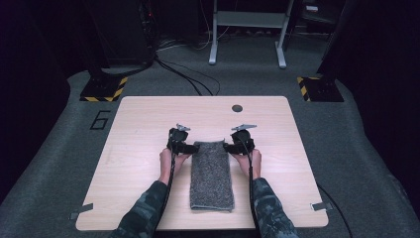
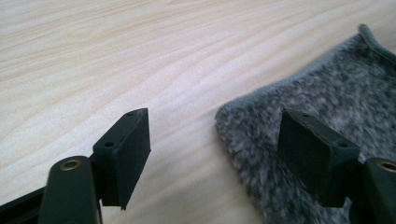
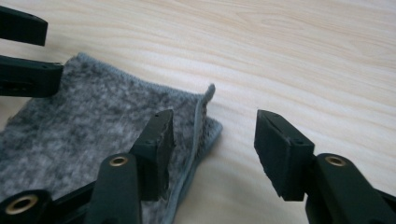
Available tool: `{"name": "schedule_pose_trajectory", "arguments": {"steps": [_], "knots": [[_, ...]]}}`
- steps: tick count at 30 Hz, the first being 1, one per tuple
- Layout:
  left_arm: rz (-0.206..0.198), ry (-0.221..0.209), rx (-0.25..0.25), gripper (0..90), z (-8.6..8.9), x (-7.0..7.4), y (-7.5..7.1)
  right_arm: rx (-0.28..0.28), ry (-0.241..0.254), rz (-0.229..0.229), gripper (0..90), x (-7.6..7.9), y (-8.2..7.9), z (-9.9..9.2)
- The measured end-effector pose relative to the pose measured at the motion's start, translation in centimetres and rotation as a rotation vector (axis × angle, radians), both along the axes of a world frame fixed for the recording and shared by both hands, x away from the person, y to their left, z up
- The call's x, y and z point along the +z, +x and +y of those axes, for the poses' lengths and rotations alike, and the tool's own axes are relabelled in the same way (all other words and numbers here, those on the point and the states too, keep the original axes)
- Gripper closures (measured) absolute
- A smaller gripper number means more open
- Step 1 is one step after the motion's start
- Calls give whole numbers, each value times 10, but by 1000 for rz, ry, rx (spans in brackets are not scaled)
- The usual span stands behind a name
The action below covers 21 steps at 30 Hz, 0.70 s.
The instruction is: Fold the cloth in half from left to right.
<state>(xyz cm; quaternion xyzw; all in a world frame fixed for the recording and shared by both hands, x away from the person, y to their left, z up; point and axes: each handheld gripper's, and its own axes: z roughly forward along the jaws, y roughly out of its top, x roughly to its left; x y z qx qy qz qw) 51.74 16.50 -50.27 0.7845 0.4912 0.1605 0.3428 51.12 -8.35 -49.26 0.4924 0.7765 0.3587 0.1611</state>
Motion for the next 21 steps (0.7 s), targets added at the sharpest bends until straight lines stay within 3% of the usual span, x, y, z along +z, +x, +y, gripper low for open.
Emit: {"name": "schedule_pose_trajectory", "arguments": {"steps": [1,4,8,10,14,21], "knots": [[4,-6,3,267,-1,-2,2,-6,-11,-11,488,-2,3,2],[7,8,-3,301,-7,-6,2,4,-22,27,498,-10,9,8],[10,43,-36,384,-15,-10,0,17,-55,45,576,-19,12,11],[-2,59,-45,416,-18,-11,-2,26,-66,15,602,-21,10,12],[-25,73,-56,490,-22,-12,-7,34,-61,8,691,-22,9,13],[-42,61,-67,549,-23,-13,-10,55,-65,-10,749,-23,9,13]]}}
